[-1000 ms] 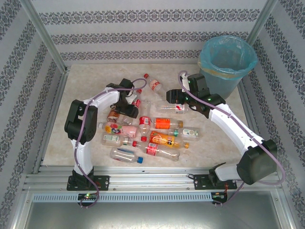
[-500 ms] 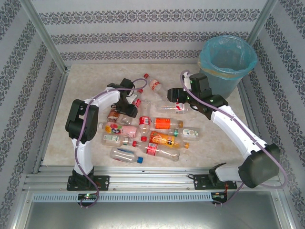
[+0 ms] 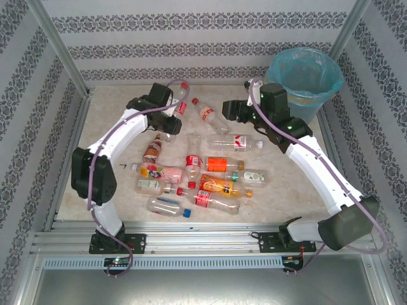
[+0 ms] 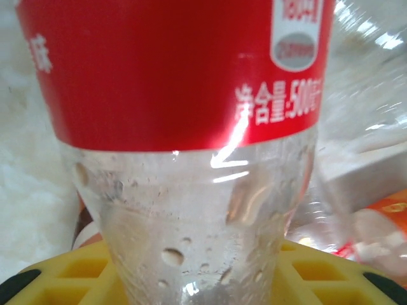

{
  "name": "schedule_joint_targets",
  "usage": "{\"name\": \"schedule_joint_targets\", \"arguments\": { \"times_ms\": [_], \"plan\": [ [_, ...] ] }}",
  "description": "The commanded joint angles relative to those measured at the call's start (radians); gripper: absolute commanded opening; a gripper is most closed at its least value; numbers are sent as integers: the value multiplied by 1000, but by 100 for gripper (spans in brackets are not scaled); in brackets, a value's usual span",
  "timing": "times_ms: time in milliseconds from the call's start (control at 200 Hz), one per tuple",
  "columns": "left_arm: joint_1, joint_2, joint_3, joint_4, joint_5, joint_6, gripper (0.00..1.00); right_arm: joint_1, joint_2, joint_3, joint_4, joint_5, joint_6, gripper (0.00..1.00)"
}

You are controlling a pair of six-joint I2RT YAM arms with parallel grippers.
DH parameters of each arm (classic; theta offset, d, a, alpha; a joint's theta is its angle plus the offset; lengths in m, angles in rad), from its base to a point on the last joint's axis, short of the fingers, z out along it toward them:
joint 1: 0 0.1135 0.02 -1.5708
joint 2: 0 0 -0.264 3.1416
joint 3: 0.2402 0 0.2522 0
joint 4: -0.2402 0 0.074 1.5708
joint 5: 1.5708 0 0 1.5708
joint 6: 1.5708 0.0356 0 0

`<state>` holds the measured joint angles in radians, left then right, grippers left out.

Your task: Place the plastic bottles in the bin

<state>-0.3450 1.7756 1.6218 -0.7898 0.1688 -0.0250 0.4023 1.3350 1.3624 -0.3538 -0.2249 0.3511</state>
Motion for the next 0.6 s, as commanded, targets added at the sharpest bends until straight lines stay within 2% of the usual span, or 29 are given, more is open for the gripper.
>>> {"name": "schedule_joint_targets", "arguments": {
  "times_ms": [0,155,395,510,595],
  "plan": [
    [2,-89,-20,113,132,44,45,10,12,69,65,-103,46,68],
    [0,-202,-150,353,348,106,29,10,16,99,146,-188,67,64],
    [0,-332,-371,710,585,104,15,14,20,130,163,-241,113,61],
    [-4,-366,-423,773,644,102,12,18,18,136,162,-254,141,63],
    [-12,-375,-433,777,692,120,12,38,8,135,158,-212,137,65]
  ]
}}
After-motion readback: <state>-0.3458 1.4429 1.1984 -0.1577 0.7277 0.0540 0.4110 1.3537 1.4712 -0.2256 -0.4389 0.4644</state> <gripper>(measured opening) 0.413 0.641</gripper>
